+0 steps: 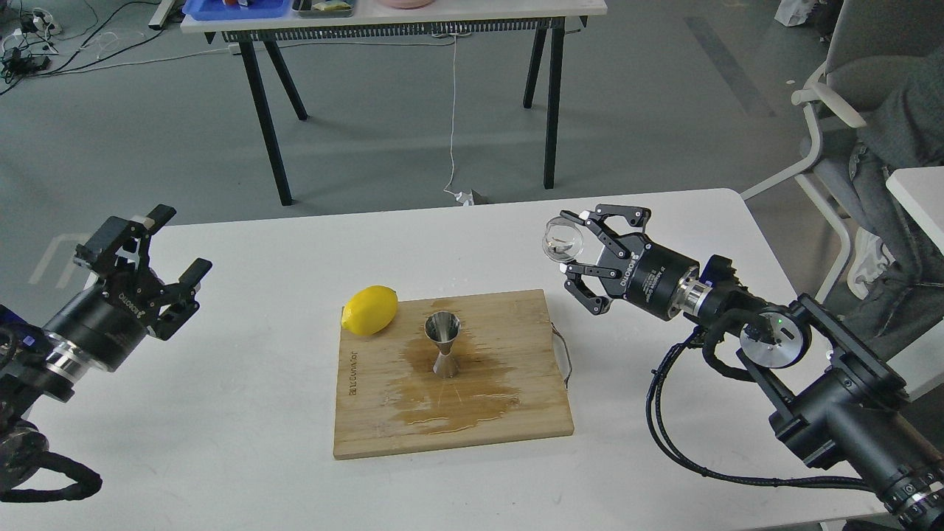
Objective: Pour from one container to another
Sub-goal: 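Lift the clear cup with the right gripper and carry it above the jigger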
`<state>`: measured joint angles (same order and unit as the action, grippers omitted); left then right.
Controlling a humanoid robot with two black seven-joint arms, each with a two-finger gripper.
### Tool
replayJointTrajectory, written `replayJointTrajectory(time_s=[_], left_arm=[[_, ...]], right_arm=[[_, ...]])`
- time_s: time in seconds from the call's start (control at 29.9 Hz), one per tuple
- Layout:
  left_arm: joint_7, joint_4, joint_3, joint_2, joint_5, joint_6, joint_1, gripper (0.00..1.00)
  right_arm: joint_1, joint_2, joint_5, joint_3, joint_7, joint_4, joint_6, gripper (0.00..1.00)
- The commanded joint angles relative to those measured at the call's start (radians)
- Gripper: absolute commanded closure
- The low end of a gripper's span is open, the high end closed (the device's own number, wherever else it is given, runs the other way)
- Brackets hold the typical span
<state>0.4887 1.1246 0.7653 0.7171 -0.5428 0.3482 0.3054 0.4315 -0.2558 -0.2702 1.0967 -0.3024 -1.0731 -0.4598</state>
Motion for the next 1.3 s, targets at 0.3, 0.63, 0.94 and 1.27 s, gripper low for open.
replayJointTrajectory(time_s=[0.3, 0.63, 0.94, 1.27], left_arm=[[0.0, 0.001, 0.0, -0.005, 0.001, 0.0, -0.002, 0.01], [0.0, 0.0, -0.001, -0.007, 0.001, 0.002, -0.003, 0.01], [0.0, 0.0, -0.001, -0.007, 0.0, 0.0, -0.003, 0.01], [0.0, 0.001, -0.001, -0.005, 0.0, 0.002, -0.003, 0.01]], right_arm=[[0.171, 0.001, -0.136, -0.193, 0.009, 0.005, 0.0, 0.64], [0.296, 0.001, -0.279, -0.356, 0.035, 0.005, 0.0, 0.64], [0.374, -0.003, -0.305, -0.442, 0.035, 0.009, 0.0, 0.64], [0.418, -0.002, -0.4, -0.527, 0.043, 0.009, 0.0, 0.64]])
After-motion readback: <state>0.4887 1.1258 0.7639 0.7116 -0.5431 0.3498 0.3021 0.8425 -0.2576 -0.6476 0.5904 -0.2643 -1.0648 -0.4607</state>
